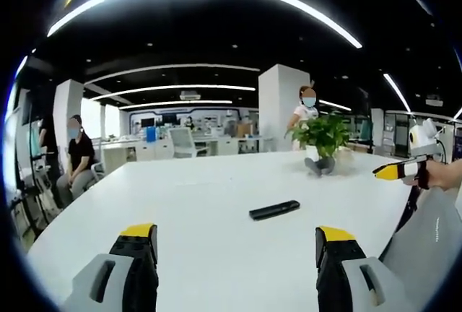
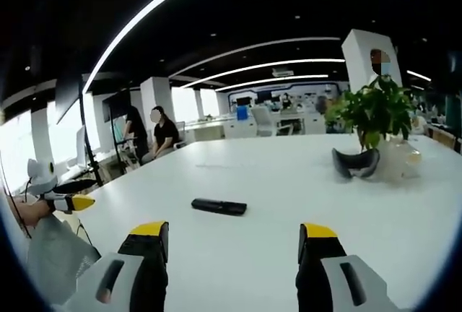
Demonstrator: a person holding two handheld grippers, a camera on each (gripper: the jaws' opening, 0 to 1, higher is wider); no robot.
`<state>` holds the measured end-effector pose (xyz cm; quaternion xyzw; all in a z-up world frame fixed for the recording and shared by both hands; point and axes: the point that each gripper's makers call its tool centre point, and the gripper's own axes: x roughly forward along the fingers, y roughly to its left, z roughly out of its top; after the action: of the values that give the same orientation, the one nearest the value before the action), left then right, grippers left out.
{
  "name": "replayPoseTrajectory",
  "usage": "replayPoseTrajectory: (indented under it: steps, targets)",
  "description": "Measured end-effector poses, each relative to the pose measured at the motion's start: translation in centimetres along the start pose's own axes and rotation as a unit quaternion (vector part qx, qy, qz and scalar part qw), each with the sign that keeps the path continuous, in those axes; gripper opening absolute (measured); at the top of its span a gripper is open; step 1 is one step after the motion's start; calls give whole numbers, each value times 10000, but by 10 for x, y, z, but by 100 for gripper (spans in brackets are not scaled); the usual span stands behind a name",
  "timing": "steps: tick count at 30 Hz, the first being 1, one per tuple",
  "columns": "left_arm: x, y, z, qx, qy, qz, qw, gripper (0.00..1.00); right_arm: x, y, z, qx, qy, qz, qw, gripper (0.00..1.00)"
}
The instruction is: Press the specified remote control buttons in sequence, fully releasing each button before pressing the next.
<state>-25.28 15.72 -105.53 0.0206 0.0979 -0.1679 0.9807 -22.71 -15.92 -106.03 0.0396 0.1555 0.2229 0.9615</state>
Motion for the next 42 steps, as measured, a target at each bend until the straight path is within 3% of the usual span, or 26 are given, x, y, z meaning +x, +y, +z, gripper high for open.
replayPoseTrajectory:
  steps: [4,12,15,19,21,23,25,26,29,32,34,36,37,40,42]
  targets:
    - [2,-2,-11,-133,300,-74,9994,94,3,1,-13,22,360,65,9993,67]
    - [3,-9,-12,-302,410,-267,9983,97,3,0,-9,-68,287,20,9996,68]
    - [3,-17,-16,-397,639,-494,9959,98,3,0,-9,-102,285,4,9995,68]
    - [1,-22,-43,-684,1570,-905,9811,92,2,1,-8,-147,255,24,9996,67]
    - [0,-22,-64,-1008,2222,-1054,9640,92,3,12,-7,172,196,386,9989,63]
    - [5,-21,-70,-1159,2340,-1232,9574,98,2,9,-6,153,175,341,9991,62]
    - [5,-24,-77,-1282,2687,-1487,9430,100,2,8,-7,140,178,298,9993,63]
    - [10,-22,-78,-1227,2692,-1492,9435,100,2,8,-6,149,159,295,9993,64]
    - [28,-18,-71,-556,2640,-1696,9479,97,3,11,-7,91,202,337,9992,64]
    - [42,-18,-65,-11,2681,-1869,9451,94,4,13,-11,-45,318,338,9989,63]
    - [54,-21,-62,256,2727,-2067,9393,93,4,13,-12,-89,350,351,9987,62]
    - [63,-30,-63,87,2896,-2338,9281,92,3,13,-13,-84,374,356,9986,62]
    - [66,-35,-65,-87,3058,-2487,9190,91,3,12,-13,-80,374,355,9986,61]
    - [79,-35,-63,-7,3061,-2633,9148,86,2,10,-14,-32,394,337,9986,60]
    - [88,-33,-67,340,3266,-2754,9035,86,2,9,-16,-25,435,314,9986,58]
